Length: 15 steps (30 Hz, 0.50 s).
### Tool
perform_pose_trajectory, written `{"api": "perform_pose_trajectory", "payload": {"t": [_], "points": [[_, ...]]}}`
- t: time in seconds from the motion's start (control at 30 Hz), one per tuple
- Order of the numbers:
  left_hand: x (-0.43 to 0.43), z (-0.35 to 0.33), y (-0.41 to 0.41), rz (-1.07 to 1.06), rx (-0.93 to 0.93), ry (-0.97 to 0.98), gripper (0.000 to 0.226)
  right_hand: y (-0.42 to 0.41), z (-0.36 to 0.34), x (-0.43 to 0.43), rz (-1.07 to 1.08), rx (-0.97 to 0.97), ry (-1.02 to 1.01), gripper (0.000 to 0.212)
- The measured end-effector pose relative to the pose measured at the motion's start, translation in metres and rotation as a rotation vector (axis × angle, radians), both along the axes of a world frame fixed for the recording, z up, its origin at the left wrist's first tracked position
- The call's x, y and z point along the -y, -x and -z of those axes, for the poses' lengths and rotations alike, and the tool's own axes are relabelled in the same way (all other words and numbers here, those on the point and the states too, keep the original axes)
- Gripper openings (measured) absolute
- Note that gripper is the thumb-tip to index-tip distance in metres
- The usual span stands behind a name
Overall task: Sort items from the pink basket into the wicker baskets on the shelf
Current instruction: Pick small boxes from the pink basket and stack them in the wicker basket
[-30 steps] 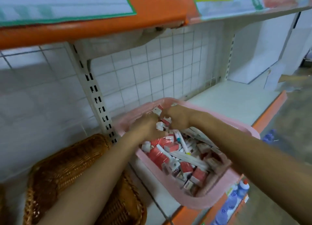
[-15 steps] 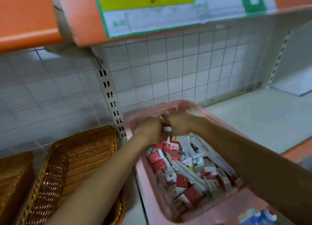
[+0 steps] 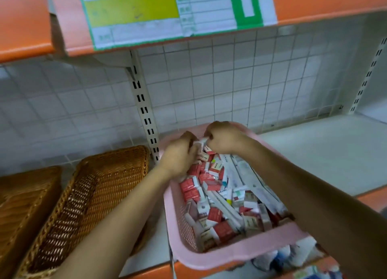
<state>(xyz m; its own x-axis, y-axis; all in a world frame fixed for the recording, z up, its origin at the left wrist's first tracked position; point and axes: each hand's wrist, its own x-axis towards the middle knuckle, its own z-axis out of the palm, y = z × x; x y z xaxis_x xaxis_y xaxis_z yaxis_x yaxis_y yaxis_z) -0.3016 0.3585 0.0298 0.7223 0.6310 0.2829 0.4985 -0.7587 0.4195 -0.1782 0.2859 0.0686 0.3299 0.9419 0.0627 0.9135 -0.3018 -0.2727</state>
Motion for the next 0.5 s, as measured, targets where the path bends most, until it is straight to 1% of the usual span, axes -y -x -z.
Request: {"api": "perform_pose_trajectory", "payload": {"t": [0.1, 0.17, 0.2, 0.27, 0.3, 0.33, 0.4, 0.5], "points": [[0.013, -0.007, 0.010, -0.009, 0.223, 0.259, 0.015, 0.009, -0.016, 0.016, -0.015, -0.118, -0.034, 0.032], [0.022, -0.009, 0.016, -0.032, 0.337, 0.398, 0.016, 0.016, -0.021, 0.027, -0.015, -0.221, -0.047, 0.032], [0.025, -0.008, 0.019, -0.036, 0.359, 0.406, 0.018, 0.019, -0.020, 0.030, -0.005, -0.327, -0.071, 0.028], [0.030, -0.004, 0.025, -0.024, 0.401, 0.373, 0.018, 0.027, -0.018, 0.036, 0.026, -0.628, -0.112, 0.021], [0.032, -0.003, 0.029, -0.014, 0.418, 0.356, 0.017, 0.030, -0.017, 0.039, 0.027, -0.754, -0.125, 0.020], [0.033, -0.002, 0.034, -0.005, 0.429, 0.343, 0.018, 0.033, -0.015, 0.040, 0.016, -0.832, -0.130, 0.021], [0.035, 0.000, 0.046, 0.011, 0.440, 0.322, 0.022, 0.037, -0.013, 0.042, -0.025, -0.872, -0.134, 0.021], [0.036, 0.002, 0.064, 0.000, 0.472, 0.358, 0.035, 0.047, -0.011, 0.043, -0.083, -0.816, -0.114, 0.024]]}}
